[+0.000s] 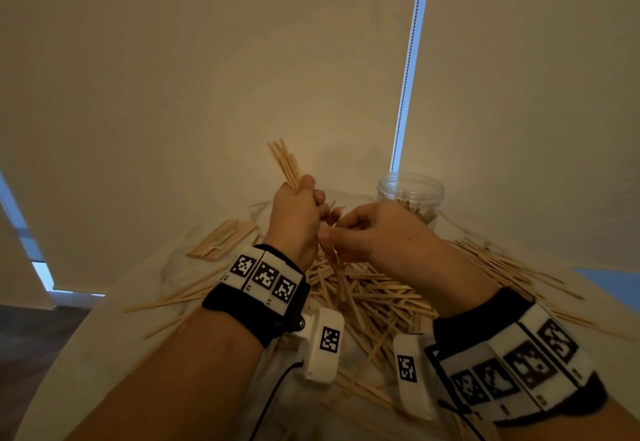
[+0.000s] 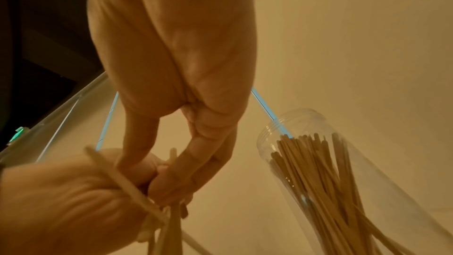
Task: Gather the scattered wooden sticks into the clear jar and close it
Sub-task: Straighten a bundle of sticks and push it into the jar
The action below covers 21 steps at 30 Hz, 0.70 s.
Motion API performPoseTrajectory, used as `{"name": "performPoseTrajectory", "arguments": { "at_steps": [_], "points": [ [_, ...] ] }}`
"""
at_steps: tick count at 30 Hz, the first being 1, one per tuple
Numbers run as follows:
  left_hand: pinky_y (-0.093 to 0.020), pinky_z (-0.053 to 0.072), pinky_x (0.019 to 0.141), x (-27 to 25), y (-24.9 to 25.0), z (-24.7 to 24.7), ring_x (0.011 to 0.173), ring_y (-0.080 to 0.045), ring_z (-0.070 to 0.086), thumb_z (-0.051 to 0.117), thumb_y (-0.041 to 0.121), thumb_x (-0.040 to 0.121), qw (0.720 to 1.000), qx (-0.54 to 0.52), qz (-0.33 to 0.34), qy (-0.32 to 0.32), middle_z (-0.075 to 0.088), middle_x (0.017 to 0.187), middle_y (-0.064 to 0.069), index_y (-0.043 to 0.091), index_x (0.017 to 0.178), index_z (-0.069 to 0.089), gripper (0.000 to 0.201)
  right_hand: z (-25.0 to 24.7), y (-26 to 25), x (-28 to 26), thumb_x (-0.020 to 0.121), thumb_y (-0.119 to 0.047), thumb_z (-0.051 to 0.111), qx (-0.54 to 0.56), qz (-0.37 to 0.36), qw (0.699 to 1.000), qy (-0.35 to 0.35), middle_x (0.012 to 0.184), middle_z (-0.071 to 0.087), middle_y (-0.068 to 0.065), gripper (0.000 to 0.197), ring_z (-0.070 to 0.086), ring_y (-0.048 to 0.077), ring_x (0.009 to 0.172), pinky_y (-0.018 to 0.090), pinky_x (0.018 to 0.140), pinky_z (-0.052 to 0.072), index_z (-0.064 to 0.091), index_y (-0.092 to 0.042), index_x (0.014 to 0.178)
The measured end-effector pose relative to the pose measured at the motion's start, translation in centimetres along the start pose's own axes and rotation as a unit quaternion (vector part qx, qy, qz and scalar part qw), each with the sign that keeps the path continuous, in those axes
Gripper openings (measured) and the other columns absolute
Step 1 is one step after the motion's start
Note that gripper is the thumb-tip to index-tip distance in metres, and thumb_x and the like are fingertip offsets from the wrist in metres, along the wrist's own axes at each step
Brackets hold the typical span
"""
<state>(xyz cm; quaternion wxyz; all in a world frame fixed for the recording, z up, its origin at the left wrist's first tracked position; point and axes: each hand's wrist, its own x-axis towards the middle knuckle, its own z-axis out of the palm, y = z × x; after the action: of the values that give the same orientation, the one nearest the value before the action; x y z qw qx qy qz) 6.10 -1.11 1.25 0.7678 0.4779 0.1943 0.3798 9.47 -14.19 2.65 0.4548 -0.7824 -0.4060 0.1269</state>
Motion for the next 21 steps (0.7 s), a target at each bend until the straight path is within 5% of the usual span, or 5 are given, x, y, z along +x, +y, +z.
{"name": "performPoseTrajectory", "arguments": {
  "at_steps": [5, 8, 12, 18, 21],
  "points": [
    [-0.022, 0.022, 0.040, 0.8, 0.1, 0.0, 0.041, -0.008, 0.025, 0.037, 0.049, 0.105, 1.000, -0.020, -0.012, -0.001, 0.035, 0.058, 0.004, 0.015, 0.086, 0.042, 0.039, -1.1, -0.2, 0.4, 0.087, -0.016, 0.074, -0.036, -0.017, 0.998, 0.041, 0.069, 0.074, 0.003, 0.004, 0.073, 0.020, 0.070, 0.039, 0.075, 0.061, 0.070, -0.016, 0.085],
    [-0.024, 0.040, 0.042, -0.5, 0.7, 0.7, 0.048, -0.013, 0.048, 0.037, 0.045, 0.106, 0.997, 0.006, -0.040, -0.072, 0.053, 0.070, -0.005, 0.012, 0.088, 0.045, 0.039, -2.3, -0.2, 0.6, 0.084, -0.019, 0.077, -0.023, -0.053, 0.987, 0.152, 0.065, 0.072, 0.001, 0.011, 0.071, 0.012, 0.059, 0.036, 0.067, 0.060, 0.065, -0.019, 0.083],
    [-0.045, 0.061, 0.080, -3.1, 0.0, 2.3, 0.081, -0.028, 0.073, 0.030, 0.046, 0.107, 0.970, 0.117, -0.025, -0.213, 0.071, 0.092, -0.018, -0.002, 0.110, 0.059, 0.056, -3.3, -0.7, 0.4, 0.091, -0.020, 0.070, 0.034, -0.099, 0.963, 0.248, 0.068, 0.071, -0.002, 0.005, 0.067, 0.002, 0.055, 0.017, 0.050, 0.051, 0.068, -0.025, 0.091],
    [-0.023, 0.029, 0.045, -4.9, -1.4, 3.5, 0.046, -0.009, 0.030, 0.033, 0.052, 0.105, 0.958, 0.128, 0.025, -0.257, 0.034, 0.062, 0.003, 0.010, 0.121, 0.053, 0.049, -4.6, -1.0, 0.3, 0.097, -0.029, 0.060, -0.013, -0.131, 0.951, 0.281, 0.110, 0.063, -0.013, 0.024, 0.063, -0.006, 0.081, 0.007, 0.070, 0.050, 0.067, -0.036, 0.118],
    [-0.023, 0.023, 0.046, -6.0, -1.0, 3.9, 0.048, -0.009, 0.025, 0.030, 0.061, 0.101, 0.942, 0.148, 0.010, -0.300, 0.032, 0.060, 0.005, 0.012, 0.099, 0.056, 0.056, -5.3, -1.1, 0.0, 0.098, -0.032, 0.058, 0.027, -0.126, 0.956, 0.263, 0.129, 0.055, -0.013, 0.048, 0.065, 0.004, 0.097, 0.026, 0.079, 0.059, 0.043, -0.043, 0.143]
  ]
}}
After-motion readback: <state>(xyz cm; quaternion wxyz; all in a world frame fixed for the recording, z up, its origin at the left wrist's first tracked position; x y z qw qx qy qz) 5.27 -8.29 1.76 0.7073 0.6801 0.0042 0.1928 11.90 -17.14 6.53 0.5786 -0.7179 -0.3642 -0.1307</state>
